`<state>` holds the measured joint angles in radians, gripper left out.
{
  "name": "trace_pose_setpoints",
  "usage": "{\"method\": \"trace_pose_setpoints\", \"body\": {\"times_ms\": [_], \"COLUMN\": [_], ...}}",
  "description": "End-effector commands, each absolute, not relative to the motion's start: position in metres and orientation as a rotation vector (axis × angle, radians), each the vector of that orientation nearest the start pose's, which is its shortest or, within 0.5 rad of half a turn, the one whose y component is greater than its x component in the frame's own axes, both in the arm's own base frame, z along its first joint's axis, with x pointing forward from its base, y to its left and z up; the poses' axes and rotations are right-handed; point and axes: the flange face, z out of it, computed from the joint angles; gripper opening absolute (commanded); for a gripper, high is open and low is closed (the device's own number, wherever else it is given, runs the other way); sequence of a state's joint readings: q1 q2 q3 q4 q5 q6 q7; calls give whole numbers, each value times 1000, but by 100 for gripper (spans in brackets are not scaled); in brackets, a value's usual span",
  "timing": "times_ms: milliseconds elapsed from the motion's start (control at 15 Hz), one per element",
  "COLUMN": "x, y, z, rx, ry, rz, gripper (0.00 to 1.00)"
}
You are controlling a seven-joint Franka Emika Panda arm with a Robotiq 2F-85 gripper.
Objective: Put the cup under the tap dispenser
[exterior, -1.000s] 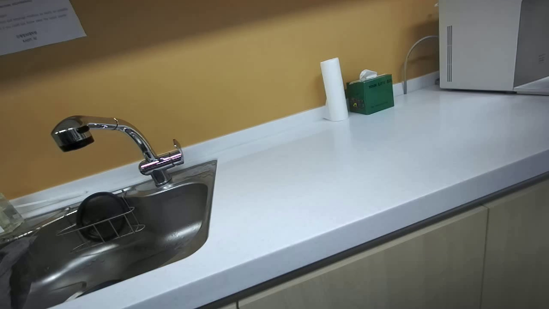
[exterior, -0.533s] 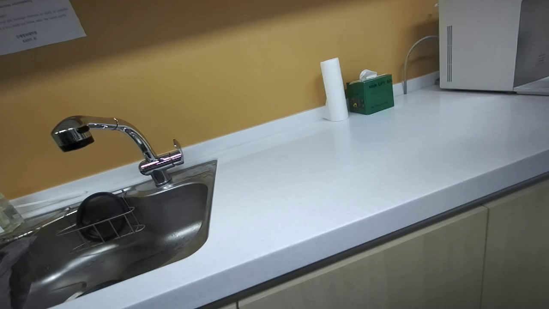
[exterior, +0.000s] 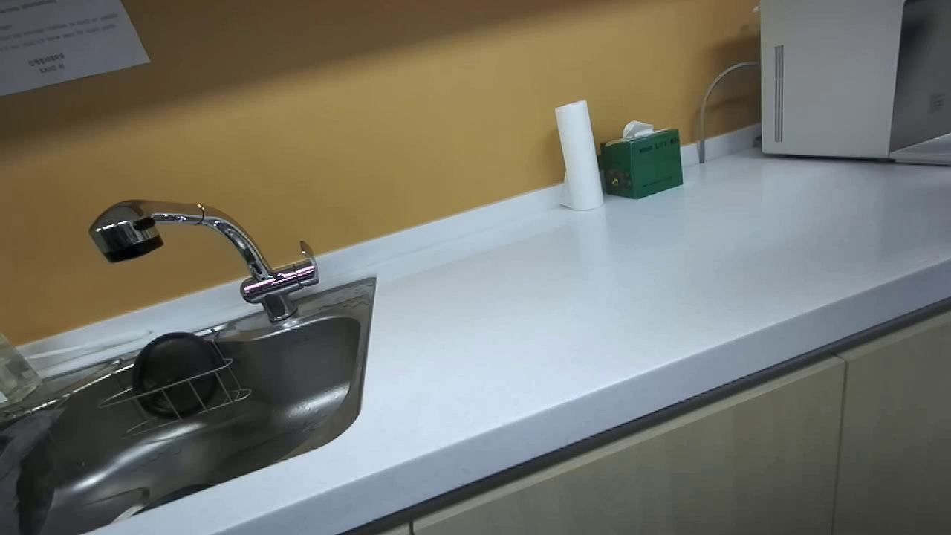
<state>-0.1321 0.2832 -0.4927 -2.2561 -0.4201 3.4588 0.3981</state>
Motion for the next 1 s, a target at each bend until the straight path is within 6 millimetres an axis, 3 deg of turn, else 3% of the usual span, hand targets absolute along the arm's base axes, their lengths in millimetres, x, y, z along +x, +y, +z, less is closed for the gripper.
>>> {"method": "trace_pose_setpoints", "body": {"times_ms": [0, 933], "x": [512, 509], "y": [-276, -272], "z": [368, 351], "rx": [-2981, -3011], "ry": [735, 855], "rz": [-1492, -1450], "gripper": [45, 45]}}
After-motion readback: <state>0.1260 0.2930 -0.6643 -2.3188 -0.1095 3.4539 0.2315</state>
